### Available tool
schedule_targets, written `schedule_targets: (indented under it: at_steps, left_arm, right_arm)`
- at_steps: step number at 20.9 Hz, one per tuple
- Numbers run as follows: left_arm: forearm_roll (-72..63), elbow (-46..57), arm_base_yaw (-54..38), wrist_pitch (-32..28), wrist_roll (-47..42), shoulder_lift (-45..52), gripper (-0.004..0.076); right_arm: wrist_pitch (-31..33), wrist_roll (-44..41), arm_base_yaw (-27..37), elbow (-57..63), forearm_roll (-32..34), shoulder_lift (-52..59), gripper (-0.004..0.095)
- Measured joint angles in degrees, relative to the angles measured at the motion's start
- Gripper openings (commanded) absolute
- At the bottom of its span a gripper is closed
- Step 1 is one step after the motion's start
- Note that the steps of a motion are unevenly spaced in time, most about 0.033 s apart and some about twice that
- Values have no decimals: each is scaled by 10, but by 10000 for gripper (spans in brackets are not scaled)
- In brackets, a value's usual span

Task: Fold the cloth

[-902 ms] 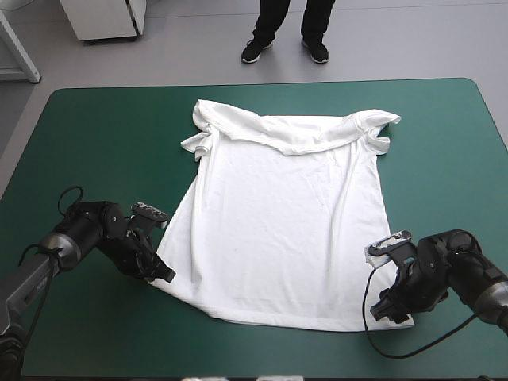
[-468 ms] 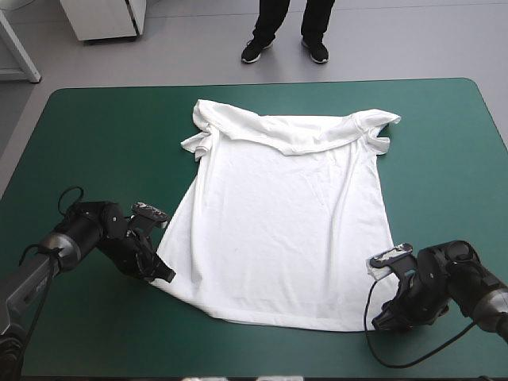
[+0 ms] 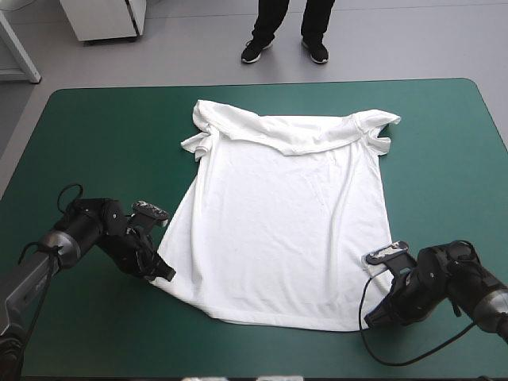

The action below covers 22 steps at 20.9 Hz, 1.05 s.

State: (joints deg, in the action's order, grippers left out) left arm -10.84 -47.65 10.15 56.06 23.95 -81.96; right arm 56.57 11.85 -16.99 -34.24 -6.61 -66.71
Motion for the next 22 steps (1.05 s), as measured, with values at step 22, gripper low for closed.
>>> schedule_targets:
  at_steps: [22]
  left_arm:
    - [-85, -694, 2, -8, -15, 154, -9]
  right_arm:
    - [-26, -16, 0, -808, 75, -8, -17]
